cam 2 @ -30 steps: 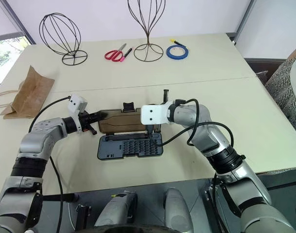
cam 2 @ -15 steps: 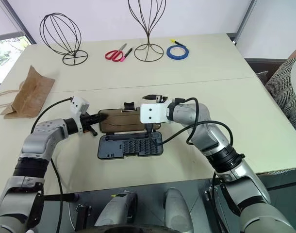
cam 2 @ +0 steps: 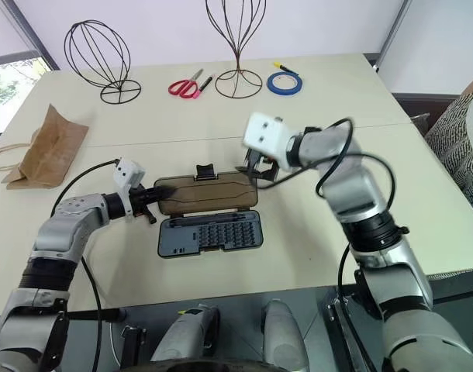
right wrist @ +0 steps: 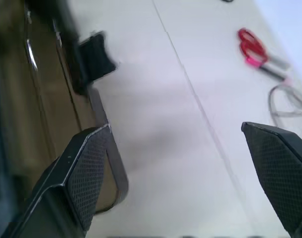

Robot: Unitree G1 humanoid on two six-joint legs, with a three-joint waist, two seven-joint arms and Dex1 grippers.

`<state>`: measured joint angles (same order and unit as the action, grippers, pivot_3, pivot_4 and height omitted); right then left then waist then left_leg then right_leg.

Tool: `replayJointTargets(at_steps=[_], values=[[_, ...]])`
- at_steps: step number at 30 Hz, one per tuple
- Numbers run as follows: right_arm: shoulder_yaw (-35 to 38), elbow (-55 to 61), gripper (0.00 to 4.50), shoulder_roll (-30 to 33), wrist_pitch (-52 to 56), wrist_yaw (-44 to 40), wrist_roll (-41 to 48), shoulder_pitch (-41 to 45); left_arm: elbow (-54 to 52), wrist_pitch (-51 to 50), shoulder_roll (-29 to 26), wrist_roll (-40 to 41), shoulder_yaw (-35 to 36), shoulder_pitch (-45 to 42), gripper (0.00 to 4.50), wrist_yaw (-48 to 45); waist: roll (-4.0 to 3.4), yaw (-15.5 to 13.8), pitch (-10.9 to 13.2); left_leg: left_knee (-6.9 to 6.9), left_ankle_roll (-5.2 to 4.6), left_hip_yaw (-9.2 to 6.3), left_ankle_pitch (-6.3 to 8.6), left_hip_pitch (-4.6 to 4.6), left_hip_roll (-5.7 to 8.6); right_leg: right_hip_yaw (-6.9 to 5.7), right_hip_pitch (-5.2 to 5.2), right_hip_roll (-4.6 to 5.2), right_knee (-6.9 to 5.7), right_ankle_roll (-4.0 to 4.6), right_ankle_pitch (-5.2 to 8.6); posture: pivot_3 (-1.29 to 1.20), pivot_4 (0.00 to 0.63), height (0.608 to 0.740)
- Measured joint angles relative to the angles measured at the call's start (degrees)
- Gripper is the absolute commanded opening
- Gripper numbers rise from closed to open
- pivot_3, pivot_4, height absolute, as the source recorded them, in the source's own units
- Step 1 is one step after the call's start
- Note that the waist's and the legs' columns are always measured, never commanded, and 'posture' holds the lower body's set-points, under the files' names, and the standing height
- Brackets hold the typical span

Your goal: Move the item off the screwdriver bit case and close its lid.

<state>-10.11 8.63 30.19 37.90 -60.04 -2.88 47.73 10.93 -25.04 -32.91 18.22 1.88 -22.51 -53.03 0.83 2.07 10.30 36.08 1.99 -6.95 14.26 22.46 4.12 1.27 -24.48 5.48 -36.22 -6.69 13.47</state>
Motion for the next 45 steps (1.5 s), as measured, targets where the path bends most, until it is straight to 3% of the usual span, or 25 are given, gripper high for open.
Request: replayJointTargets(at_steps=[3, 7, 21, 32, 40, 45], values=[[4.42, 2.70, 4.41, -0.02, 7.69, -0.58, 6.36, 4.80, -1.90, -1.09, -0.94, 0.59, 0.00, 0.73, 0.00, -1.02, -0.01, 0.07, 0.00, -0.02, 0.00, -0.02, 0.00, 0.00, -0.01, -0.01, -0.01, 0.00, -0.01, 0.00, 0.00, 0.00, 0.150, 0.740], [5.29, 3.87, 4.41, 0.24, 10.26, 0.96, 8.99, 5.36, -4.06, -2.37, -1.73, 1.30, 0.01, 1.63, 0.00, -1.91, 0.01, -0.04, -0.01, -0.01, -0.01, 0.02, 0.00, 0.00, 0.02, 0.00, 0.00, 0.05, 0.01, 0.00, 0.00, 0.00, 0.150, 0.740], [2.64, 3.54, 4.41, 1.02, 10.65, 6.84, 12.12, 1.09, -14.83, -11.05, -6.10, 9.58, 3.22, 2.66, 0.00, -4.28, 0.00, 0.05, -0.01, -0.01, -0.01, 0.04, 0.00, 0.00, 0.02, 0.00, -0.01, 0.05, 0.00, 0.00, 0.00, 0.00, 0.150, 0.740], [0.26, 2.36, 4.41, 2.42, 10.60, 8.86, 12.73, 0.22, -29.46, -19.44, -12.91, 17.55, 3.37, 11.80, 0.00, -8.06, -0.02, 0.38, 0.01, -0.05, -0.02, 0.07, 0.01, 0.00, -0.01, 0.03, -0.02, 0.05, 0.01, 0.01, 0.01, 0.00, 0.150, 0.740], [-0.60, 2.47, 4.41, 2.42, 12.37, 9.82, 14.07, -0.78, -32.27, -19.82, -15.57, 18.68, 3.33, 15.95, 0.00, -9.37, -0.02, -0.12, 0.01, -0.02, -0.02, 0.08, 0.01, 0.01, 0.01, 0.02, 0.00, 0.07, 0.02, 0.01, 0.01, 0.00, 0.150, 0.740], [-0.57, 3.56, 4.41, 2.42, 14.56, 9.53, 16.70, -2.08, -29.41, -19.73, -14.88, 18.66, 3.27, 10.88, 0.00, -8.36, -0.02, -0.44, 0.01, -0.01, -0.02, 0.07, 0.01, 0.00, 0.00, 0.00, 0.00, 0.04, 0.01, 0.01, 0.01, 0.00, 0.150, 0.740]])
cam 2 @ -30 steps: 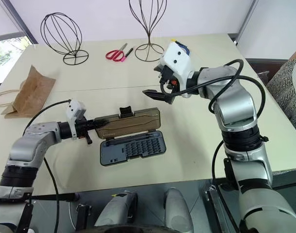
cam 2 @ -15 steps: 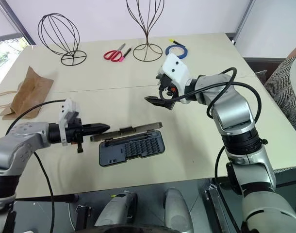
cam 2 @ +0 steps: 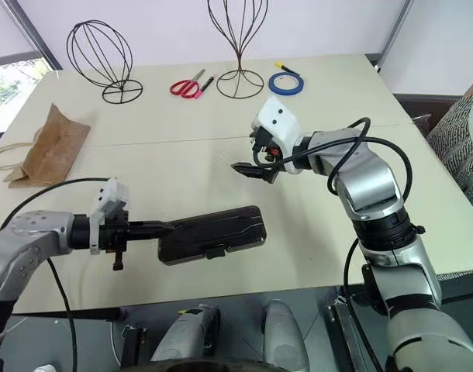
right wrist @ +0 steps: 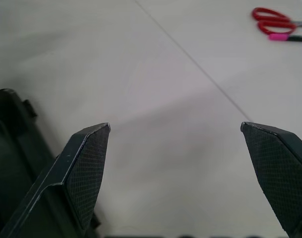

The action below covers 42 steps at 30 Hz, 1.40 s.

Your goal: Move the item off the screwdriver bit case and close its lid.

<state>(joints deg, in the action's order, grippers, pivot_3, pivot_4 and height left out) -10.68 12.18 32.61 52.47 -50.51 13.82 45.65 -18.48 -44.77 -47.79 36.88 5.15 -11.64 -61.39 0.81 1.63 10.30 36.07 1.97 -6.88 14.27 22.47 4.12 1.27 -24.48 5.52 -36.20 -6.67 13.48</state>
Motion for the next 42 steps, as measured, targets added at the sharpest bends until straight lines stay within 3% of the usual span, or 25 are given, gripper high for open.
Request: replayJointTargets(at_steps=[2, 4, 11, 16, 27, 39, 42], values=[[0.00, 0.84, 4.41, 0.13, 1.14, -0.92, 1.61, -0.57, 2.36, 0.36, 0.32, -0.26, -0.26, -3.42, 0.00, 0.27, 0.00, -0.38, 0.00, 0.01, 0.00, 0.03, 0.00, 0.00, 0.00, 0.00, 0.00, -0.01, 0.01, 0.00, 0.00, 0.00, 0.150, 0.740], [-0.03, 2.77, 3.66, 1.26, 2.27, -2.45, 3.66, -1.99, 4.91, 1.04, 0.74, -1.17, -1.76, -7.00, 0.00, 0.08, 0.00, -0.60, 0.00, 0.00, -0.01, 0.08, 0.01, 0.01, 0.00, 0.00, 0.00, -0.01, 0.04, -0.01, 0.00, 0.00, 0.150, 0.740], [-1.46, 9.29, 0.01, 3.44, 5.96, -4.53, 8.95, -7.01, 12.18, 4.91, 2.39, -4.98, -7.54, -14.17, 0.00, -3.00, 0.01, -0.66, 0.00, 0.03, -0.03, 0.15, 0.01, 0.01, 0.00, 0.00, 0.01, -0.01, 0.02, -0.01, 0.00, 0.00, 0.150, 0.740], [-1.98, 14.22, 0.01, 2.24, 11.12, -3.73, 14.26, -9.53, 18.79, 8.56, 5.65, -8.89, -12.22, -19.87, 0.00, -5.72, 0.02, -0.75, 0.00, 0.05, -0.03, 0.14, 0.01, 0.01, 0.00, 0.00, 0.03, -0.01, 0.03, -0.02, -0.01, 0.00, 0.150, 0.740], [-0.54, 22.62, 0.01, -4.93, 33.55, 4.31, 29.59, -13.50, 37.28, 18.22, 13.68, -18.77, -19.93, -28.44, 0.00, -10.94, 0.04, -0.82, -0.01, 0.11, -0.04, 0.12, 0.01, 0.03, 0.01, -0.01, 0.02, -0.02, -0.01, -0.04, -0.02, 0.00, 0.150, 0.740], [0.35, 18.51, 0.01, -19.16, 39.63, 29.67, 28.17, -22.61, 43.88, 21.75, 18.05, -23.88, -21.87, -31.58, 0.00, -15.22, 0.17, -0.61, -0.19, 0.10, -0.04, -0.01, 0.01, -0.05, 0.00, 0.00, 0.05, -0.07, -0.06, -0.05, -0.03, 0.00, 0.150, 0.740], [0.75, 17.85, 0.01, -19.85, 39.54, 35.81, 28.09, -26.14, 43.83, 21.81, 18.78, -24.10, -22.26, -31.58, 0.00, -15.83, 0.17, -0.67, -0.18, 0.15, -0.04, -0.01, 0.01, -0.04, 0.01, 0.00, 0.06, -0.06, -0.07, -0.04, -0.05, 0.00, 0.150, 0.740]])
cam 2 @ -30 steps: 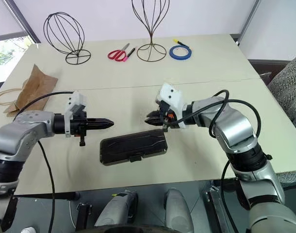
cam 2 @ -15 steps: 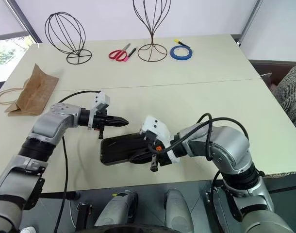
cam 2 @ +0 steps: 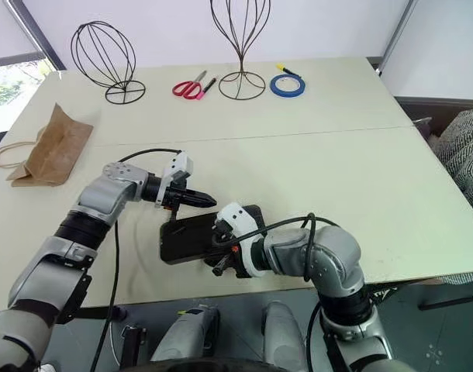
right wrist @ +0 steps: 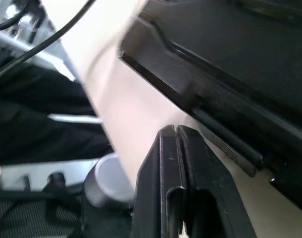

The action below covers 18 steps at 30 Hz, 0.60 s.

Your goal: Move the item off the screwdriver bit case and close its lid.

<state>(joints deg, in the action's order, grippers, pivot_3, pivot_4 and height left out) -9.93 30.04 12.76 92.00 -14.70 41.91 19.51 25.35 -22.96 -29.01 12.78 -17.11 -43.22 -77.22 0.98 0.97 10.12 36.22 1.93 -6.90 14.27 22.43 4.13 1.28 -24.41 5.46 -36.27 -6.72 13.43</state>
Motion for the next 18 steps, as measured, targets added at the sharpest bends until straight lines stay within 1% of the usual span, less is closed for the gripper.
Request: replayJointTargets(at_steps=[9, 14, 18], values=[[-0.12, 5.04, 0.01, -1.21, 0.13, 10.79, 3.59, -2.62, 0.04, -0.13, 1.07, -0.82, 0.00, -0.07, 0.00, -0.29, 0.00, -0.03, -0.01, -0.01, -0.01, -0.01, 0.00, -0.01, 0.00, 0.00, 0.02, 0.00, 0.00, -0.01, 0.00, 0.00, 0.150, 0.740], [-1.21, 7.24, 0.01, -1.98, 0.15, 15.06, 2.07, -2.76, -0.11, -0.17, 1.68, -1.04, -0.04, -0.06, 0.00, -0.28, 0.00, -0.03, -0.01, 0.00, -0.01, -0.01, 0.00, -0.01, 0.00, -0.01, 0.02, -0.01, 0.00, -0.02, -0.01, 0.00, 0.150, 0.740], [-4.66, 9.64, 0.01, -1.31, 0.07, 16.54, -0.80, -2.26, -0.23, 0.16, 1.74, -1.64, -0.07, -0.01, 0.00, -0.20, 0.00, 0.03, -0.01, -0.01, -0.01, -0.01, 0.00, -0.01, 0.00, -0.01, 0.02, -0.02, 0.01, -0.02, 0.00, 0.00, 0.150, 0.740]])
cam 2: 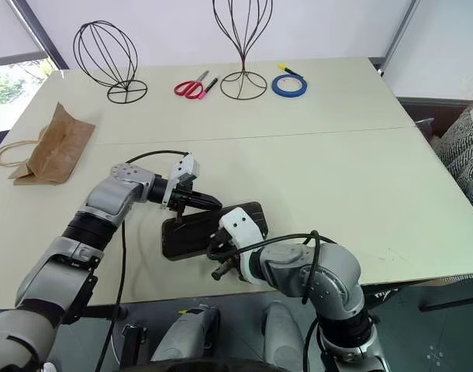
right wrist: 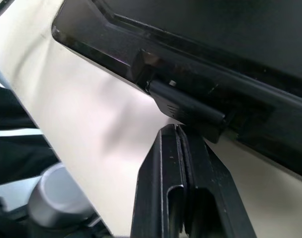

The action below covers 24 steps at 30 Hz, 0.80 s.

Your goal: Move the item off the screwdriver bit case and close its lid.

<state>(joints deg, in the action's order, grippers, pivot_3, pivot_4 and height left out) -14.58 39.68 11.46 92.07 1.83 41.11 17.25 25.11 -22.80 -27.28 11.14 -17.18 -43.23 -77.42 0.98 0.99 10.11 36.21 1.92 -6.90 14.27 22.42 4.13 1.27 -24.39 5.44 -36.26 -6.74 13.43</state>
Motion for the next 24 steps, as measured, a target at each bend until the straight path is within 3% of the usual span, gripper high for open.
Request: replayJointTargets(at_steps=[13, 19, 24], values=[[-11.54, 2.85, 0.01, 5.65, -6.38, -0.32, -7.18, 1.87, -4.87, 1.79, -0.87, -3.66, 0.07, 3.90, 0.00, 0.31, 0.01, 0.21, -0.05, -0.03, 0.00, 0.00, 0.00, -0.04, -0.02, 0.00, 0.02, -0.06, 0.01, 0.00, 0.00, 0.00, 0.150, 0.740], [-11.39, 2.13, 0.01, 7.83, -6.36, -5.31, -7.19, 3.99, -2.39, 2.83, 0.69, -5.34, 0.00, 3.26, 0.00, 0.31, 0.01, 0.06, -0.05, -0.01, -0.01, 0.00, 0.00, -0.02, 0.00, -0.01, 0.03, -0.08, 0.02, 0.00, 0.01, 0.00, 0.150, 0.740], [-5.68, 2.47, 0.01, 12.19, -5.15, -14.38, -2.73, 6.33, 2.07, 5.02, 2.50, -5.67, 0.01, 1.98, 0.00, 0.23, 0.02, -0.18, -0.04, 0.01, -0.02, 0.01, 0.01, 0.01, 0.00, -0.01, 0.04, -0.05, 0.04, 0.00, 0.00, 0.00, 0.150, 0.740]])
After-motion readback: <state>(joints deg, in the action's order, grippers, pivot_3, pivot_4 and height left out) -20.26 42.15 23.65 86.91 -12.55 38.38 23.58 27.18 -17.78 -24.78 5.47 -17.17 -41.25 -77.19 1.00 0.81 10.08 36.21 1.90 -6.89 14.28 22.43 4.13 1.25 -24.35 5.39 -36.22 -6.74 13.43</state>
